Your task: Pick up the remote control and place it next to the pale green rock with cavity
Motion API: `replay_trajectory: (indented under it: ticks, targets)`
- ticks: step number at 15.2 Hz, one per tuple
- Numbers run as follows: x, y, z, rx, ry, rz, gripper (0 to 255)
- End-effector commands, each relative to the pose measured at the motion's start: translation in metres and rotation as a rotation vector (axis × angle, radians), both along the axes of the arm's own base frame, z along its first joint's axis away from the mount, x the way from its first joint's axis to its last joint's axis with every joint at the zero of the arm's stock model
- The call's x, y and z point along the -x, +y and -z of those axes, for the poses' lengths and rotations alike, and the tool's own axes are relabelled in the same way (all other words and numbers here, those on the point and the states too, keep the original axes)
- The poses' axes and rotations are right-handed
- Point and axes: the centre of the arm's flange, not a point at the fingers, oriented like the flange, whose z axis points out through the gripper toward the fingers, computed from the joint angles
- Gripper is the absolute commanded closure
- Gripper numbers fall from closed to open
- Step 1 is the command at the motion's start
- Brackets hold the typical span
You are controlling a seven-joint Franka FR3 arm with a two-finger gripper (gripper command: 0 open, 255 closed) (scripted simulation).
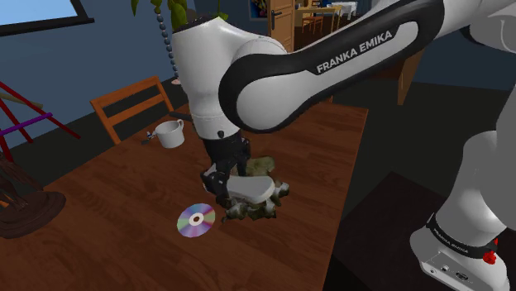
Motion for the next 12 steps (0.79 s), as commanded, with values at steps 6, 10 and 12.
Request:
replay_trajectory:
  ticks: [6,10,12]
  targets:
    - [0.033,0.084,-0.002,0.0,0.0,0.002,255]
    - [0.054,0.136,-0.002,0.0,0.0,0.002,255]
    - [0.054,0.136,0.009,0.0,0.0,0.002,255]
